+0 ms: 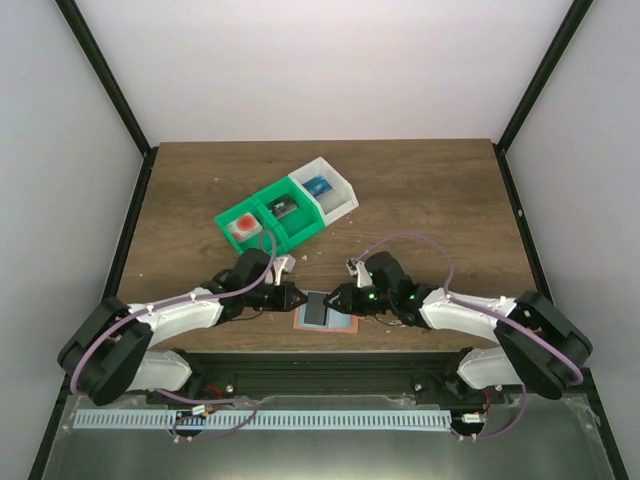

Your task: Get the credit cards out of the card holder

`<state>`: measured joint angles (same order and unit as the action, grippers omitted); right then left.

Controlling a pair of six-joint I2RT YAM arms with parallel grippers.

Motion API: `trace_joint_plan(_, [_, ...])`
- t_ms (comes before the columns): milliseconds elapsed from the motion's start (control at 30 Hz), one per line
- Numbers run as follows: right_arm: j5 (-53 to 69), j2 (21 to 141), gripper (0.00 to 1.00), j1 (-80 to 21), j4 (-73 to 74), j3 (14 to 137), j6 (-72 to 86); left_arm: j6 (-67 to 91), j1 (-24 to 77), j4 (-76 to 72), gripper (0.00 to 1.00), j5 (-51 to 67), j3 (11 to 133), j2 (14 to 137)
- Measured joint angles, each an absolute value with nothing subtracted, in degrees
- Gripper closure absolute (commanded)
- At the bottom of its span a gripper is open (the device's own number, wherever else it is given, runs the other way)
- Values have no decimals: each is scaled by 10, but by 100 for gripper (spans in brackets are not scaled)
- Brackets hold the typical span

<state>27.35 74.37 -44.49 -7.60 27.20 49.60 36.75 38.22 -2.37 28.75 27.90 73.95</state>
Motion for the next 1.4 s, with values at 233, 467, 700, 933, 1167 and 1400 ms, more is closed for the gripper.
trace_joint_plan(233, [267, 812, 68, -445, -110, 272, 496, 369, 383, -64, 100, 281, 247, 781])
trace_joint_plan(467, [267, 855, 72, -446, -138, 272, 498, 375, 383, -107, 100, 285, 227, 811])
trace_joint_plan(700, [268, 881, 74, -446, -164, 272, 501, 375, 383, -123, 100, 286, 227, 830])
trace_joint_plan(933, [268, 889, 77, -446, -186, 265, 502, 377, 383, -141, 100, 286, 219, 832])
trace_joint_plan(1167, [268, 894, 78, -446, -200, 262, 503, 380, 383, -149, 100, 285, 215, 832])
trace_joint_plan(1400, [268, 897, 82, -445, -229, 248, 509, 383, 386, -152, 100, 279, 213, 832])
